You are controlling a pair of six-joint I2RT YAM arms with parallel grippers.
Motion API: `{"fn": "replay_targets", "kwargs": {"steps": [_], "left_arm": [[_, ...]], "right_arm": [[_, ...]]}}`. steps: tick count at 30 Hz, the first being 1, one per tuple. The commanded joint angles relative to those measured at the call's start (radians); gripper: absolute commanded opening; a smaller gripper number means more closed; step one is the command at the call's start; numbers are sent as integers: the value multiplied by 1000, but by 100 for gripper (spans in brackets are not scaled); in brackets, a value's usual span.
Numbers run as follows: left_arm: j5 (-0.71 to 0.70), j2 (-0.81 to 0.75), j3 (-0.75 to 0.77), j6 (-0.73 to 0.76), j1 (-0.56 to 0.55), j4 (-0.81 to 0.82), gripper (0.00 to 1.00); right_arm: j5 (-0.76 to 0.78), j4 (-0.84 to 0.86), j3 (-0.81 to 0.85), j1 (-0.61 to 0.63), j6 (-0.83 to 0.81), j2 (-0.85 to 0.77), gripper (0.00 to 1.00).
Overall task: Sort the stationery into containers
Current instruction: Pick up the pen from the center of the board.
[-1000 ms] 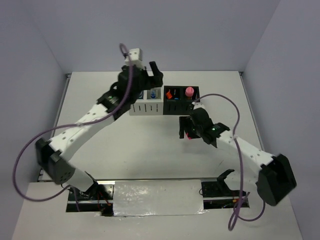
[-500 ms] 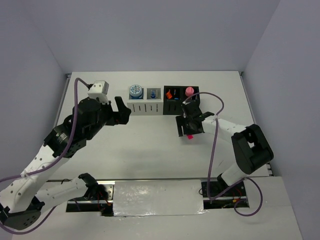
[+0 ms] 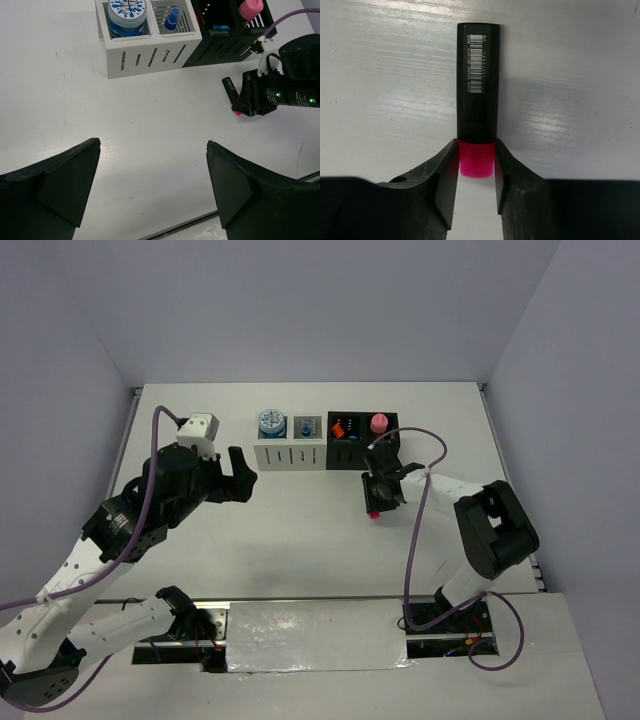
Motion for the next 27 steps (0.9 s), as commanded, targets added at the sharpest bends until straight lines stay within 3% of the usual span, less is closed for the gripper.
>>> {"fn": "replay_targets", "kwargs": {"steps": [1,5,8,14,19,23,27], "left_arm": [[24,-6,10,27,-2,23,99],[54,-5,15,3,0,46,99],[138,-11,-24,-63,-2,107,99],[384,27,-194,-253,-5,446,99],[480,141,-228,-327,-57,657,99],[491,257,-162,-329,-117,664,99],[488,302,-168,-347,-143,695,95]], "right_arm": [[-21,8,-29,11,35,8,33],[-59,13,-73,59,34,-110,18],[-164,39,-139,91,23,-269,15],[-244,95,-181,207,60,-639,15],[-285,64,-140,276,84,-729,15],[-193,39,-106,341,78,-793,15],[-241,83,-121,344,83,-851,15]]}}
